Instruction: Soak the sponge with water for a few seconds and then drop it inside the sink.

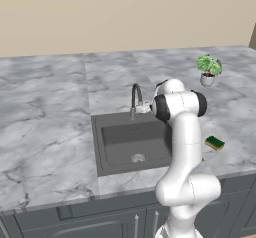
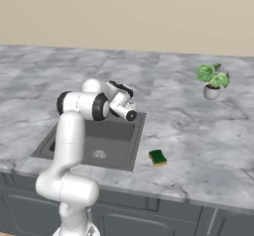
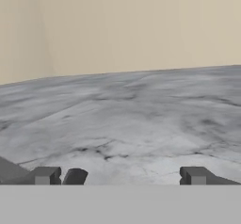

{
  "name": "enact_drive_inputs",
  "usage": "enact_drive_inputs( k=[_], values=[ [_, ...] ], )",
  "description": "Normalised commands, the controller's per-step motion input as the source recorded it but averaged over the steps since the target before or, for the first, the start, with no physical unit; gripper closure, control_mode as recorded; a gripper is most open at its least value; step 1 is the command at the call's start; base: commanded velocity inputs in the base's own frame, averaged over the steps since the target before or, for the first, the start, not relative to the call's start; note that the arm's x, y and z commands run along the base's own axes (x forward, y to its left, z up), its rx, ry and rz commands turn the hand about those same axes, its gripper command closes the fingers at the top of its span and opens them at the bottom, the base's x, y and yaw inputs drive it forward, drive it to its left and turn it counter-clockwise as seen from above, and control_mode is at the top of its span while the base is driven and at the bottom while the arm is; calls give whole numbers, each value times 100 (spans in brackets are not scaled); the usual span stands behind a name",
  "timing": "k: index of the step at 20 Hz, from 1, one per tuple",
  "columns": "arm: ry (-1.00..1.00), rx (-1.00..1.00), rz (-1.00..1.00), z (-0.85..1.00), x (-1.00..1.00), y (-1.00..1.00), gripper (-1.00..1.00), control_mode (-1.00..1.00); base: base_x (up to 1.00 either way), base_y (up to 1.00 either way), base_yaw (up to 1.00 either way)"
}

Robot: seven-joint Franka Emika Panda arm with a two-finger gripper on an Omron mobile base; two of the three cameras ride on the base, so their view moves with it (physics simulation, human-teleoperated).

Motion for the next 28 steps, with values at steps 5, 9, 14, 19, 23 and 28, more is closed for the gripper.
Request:
enact_drive_inputs(
  k=[5,9,14,19,23,28],
  values=[
    [0,0,0,-23,19,-10,-100,-100,0,0,0],
    [0,0,0,-30,32,-19,-100,-100,0,0,0],
    [0,0,0,-29,34,-25,-100,-100,0,0,0],
    [0,0,0,-34,34,-30,-100,-100,0,0,0],
    [0,0,0,-38,31,-32,-100,-100,0,0,0],
    [0,0,0,-39,30,-33,-100,-100,0,0,0]
  ],
)
